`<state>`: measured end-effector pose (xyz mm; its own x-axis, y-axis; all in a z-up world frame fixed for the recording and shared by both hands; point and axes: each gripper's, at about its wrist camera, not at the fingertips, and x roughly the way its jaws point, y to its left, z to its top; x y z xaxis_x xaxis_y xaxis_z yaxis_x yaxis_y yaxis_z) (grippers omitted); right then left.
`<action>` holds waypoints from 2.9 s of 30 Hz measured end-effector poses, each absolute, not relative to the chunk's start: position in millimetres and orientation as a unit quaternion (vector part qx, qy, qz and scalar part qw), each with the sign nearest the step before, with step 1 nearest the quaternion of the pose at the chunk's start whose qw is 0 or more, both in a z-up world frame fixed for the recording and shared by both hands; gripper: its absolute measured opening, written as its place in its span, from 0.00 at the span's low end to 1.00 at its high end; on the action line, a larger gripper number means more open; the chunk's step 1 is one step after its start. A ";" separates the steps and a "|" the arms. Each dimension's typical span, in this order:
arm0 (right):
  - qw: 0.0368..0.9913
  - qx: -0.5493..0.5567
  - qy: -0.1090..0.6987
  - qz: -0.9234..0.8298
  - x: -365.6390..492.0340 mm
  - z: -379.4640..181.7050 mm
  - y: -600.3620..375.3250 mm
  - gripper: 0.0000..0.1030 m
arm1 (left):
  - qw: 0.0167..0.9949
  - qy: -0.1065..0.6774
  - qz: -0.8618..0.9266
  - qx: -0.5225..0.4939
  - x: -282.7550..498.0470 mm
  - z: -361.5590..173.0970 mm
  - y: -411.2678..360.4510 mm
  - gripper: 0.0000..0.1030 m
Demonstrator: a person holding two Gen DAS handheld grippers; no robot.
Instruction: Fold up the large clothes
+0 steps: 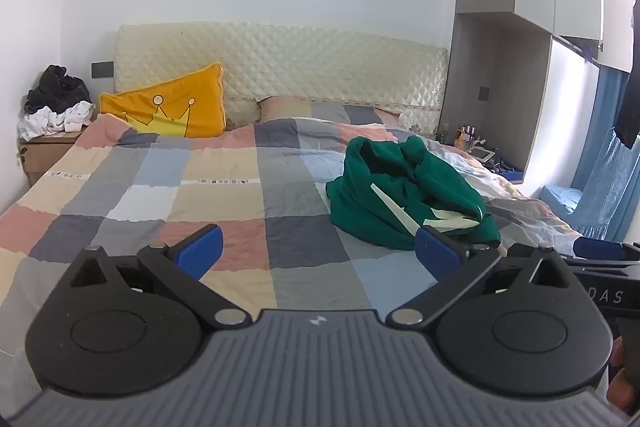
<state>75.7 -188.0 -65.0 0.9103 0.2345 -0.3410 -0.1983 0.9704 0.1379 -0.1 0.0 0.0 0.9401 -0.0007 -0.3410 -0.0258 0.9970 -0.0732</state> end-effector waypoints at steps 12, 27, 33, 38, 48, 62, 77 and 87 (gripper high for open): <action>0.975 0.043 0.190 0.105 80.3 -66.7 -186.8 1.00 | 0.985 0.168 -0.001 -0.039 -2.2 3.3 2.5 1.00; 0.973 0.047 0.202 0.099 89.1 -72.7 -186.5 1.00 | 0.983 0.180 -0.005 -0.033 15.8 -4.9 3.6 1.00; 0.973 0.048 0.206 0.095 92.5 -75.0 -186.9 1.00 | 0.982 0.185 -0.005 -0.030 21.4 -6.6 2.2 1.00; 0.973 0.048 0.206 0.093 93.4 -74.9 -187.5 1.00 | 0.982 0.184 -0.005 -0.030 24.0 -7.7 1.3 1.00; 0.973 0.049 0.211 0.084 96.2 -75.7 -187.2 1.00 | 0.982 0.184 -0.003 -0.035 27.8 -11.2 4.5 1.00; 0.972 0.048 0.217 0.080 101.1 -78.9 -182.5 1.00 | 0.982 0.185 -0.003 -0.039 32.2 -14.0 8.4 1.00; 0.972 0.048 0.216 0.080 102.8 -80.7 -180.2 1.00 | 0.982 0.185 -0.005 -0.038 33.4 -16.2 8.0 1.00; 0.972 0.048 0.218 0.080 102.8 -82.1 -179.6 1.00 | 0.982 0.185 -0.007 -0.038 35.6 -17.6 6.8 1.00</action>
